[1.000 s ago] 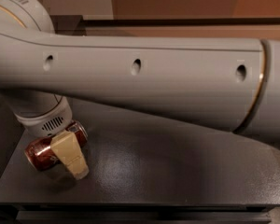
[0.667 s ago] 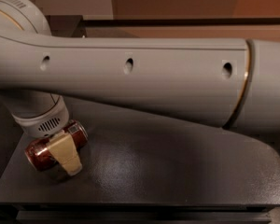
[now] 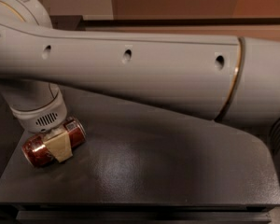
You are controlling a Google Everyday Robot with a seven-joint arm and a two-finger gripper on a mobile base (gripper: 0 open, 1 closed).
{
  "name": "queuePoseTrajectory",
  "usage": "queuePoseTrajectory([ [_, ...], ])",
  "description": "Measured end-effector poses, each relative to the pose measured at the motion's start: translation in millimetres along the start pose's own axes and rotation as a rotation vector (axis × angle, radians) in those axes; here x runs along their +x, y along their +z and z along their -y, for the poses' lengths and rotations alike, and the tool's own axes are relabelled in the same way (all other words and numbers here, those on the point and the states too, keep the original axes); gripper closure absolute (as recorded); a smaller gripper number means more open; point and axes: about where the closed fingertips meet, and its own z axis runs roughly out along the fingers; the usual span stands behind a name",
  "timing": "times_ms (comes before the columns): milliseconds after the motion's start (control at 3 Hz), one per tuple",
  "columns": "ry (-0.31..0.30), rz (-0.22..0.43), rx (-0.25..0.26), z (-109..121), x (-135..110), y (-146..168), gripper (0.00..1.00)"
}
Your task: Place coke can upright
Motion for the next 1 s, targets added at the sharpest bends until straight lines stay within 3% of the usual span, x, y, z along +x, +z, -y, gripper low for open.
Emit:
queuePoseTrajectory([
  [333,0.047,0.068,0.001,10,7,-15,0.88],
  [667,0.109,0.169,0.020,24,15,-39,1.00],
  [1000,0.178,0.310,0.050,36,25,-60,1.00],
])
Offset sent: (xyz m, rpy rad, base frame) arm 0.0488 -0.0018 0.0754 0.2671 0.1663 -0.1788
